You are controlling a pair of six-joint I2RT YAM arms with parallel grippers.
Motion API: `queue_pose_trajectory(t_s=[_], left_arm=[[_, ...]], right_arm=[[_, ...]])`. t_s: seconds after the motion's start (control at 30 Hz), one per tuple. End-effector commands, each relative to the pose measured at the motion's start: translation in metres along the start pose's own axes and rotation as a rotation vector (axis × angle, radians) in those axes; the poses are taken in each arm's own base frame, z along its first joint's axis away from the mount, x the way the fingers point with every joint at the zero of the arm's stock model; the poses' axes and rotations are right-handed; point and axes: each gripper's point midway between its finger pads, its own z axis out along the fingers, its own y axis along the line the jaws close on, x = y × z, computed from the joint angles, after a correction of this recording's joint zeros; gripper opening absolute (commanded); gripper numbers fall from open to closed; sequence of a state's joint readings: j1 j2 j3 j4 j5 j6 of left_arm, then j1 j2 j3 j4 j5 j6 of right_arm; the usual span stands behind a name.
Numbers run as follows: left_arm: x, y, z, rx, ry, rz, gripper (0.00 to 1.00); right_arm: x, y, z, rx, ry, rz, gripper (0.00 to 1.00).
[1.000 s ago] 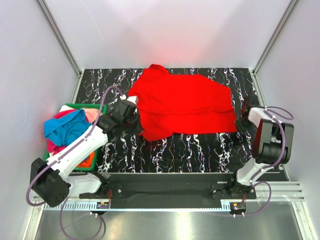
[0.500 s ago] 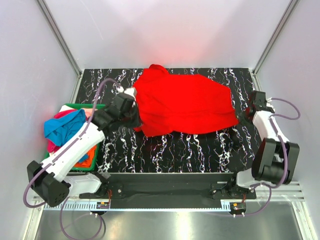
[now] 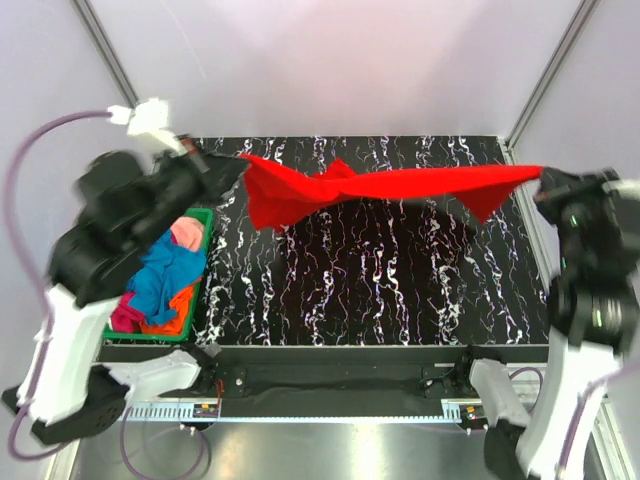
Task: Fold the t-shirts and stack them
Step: Flatten the tshirt out
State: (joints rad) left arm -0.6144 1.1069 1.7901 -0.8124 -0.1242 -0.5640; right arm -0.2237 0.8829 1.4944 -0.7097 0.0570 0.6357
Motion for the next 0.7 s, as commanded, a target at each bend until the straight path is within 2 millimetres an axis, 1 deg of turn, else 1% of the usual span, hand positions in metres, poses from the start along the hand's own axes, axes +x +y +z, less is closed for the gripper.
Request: queue_pose_trajectory(t_s=[0.0,0.03,0.07,0.1,0.17,0.2,0.23,0.3,0.33,0.37,0.4,0.43,0.47,0.5,0.53,0.57,0.6,0.63,0.67], left_arm=[[-0.044,-0.049,-0.08,0.264,-0.131,-0.084,0.0],[-0.047,-0.055,-0.094,0.301,-0.142,-0.097,0.0],[-0.053,-0.06,-0.115,0.345,-0.166,-0.128,0.0],[-0.056,-0.066,-0.128,0.385,-0.174,-0.137,0.0],[-0.059,-0.073,-0.146,0.433,-0.179,-0.16,0.0],[-0.062,-0.079,-0.156,0.47,-0.18,-0.158,0.0],[-0.063,-0.082,-0.159,0.486,-0.177,-0.157,0.0],[-0.066,-0.084,-0.161,0.492,-0.184,-0.148,0.0],[-0.068,-0.083,-0.158,0.479,-0.193,-0.14,0.0],[-0.066,-0.077,-0.147,0.439,-0.185,-0.111,0.0],[-0.073,-0.069,-0.143,0.382,-0.222,-0.102,0.0],[-0.075,-0.061,-0.133,0.334,-0.235,-0.087,0.0],[-0.076,-0.051,-0.118,0.27,-0.247,-0.05,0.0],[-0.079,-0.032,-0.104,0.16,-0.277,-0.044,0.0],[-0.08,-0.023,-0.093,0.104,-0.287,-0.028,0.0],[-0.078,-0.013,-0.073,0.036,-0.279,0.018,0.0],[-0.083,-0.002,-0.064,-0.034,-0.298,0.035,0.0],[-0.085,0.001,-0.055,-0.064,-0.297,0.057,0.0],[-0.081,0.006,-0.033,-0.103,-0.27,0.099,0.0]], right_arm=[[-0.032,0.021,-0.072,-0.092,-0.108,-0.001,0.0],[-0.038,0.025,-0.087,-0.11,-0.135,0.006,0.0],[-0.048,0.031,-0.111,-0.138,-0.172,0.012,0.0],[-0.052,0.033,-0.121,-0.147,-0.183,0.016,0.0],[-0.057,0.041,-0.139,-0.178,-0.19,0.021,0.0],[-0.055,0.045,-0.144,-0.2,-0.178,0.021,0.0],[-0.055,0.047,-0.144,-0.206,-0.169,0.026,0.0],[-0.05,0.05,-0.137,-0.214,-0.138,0.023,0.0],[-0.048,0.049,-0.132,-0.208,-0.127,0.021,0.0],[-0.048,0.051,-0.123,-0.209,-0.119,0.018,0.0],[-0.04,0.05,-0.111,-0.21,-0.086,0.01,0.0],[-0.037,0.05,-0.102,-0.209,-0.074,-0.001,0.0],[-0.032,0.048,-0.083,-0.203,-0.055,-0.006,0.0],[-0.029,0.047,-0.073,-0.2,-0.044,-0.005,0.0],[-0.026,0.046,-0.063,-0.196,-0.037,-0.008,0.0],[-0.021,0.043,-0.044,-0.188,-0.028,-0.006,0.0],[-0.018,0.042,-0.034,-0.183,-0.016,-0.008,0.0],[-0.015,0.041,-0.024,-0.181,-0.005,-0.008,0.0],[-0.011,0.041,-0.005,-0.174,0.018,-0.008,0.0]])
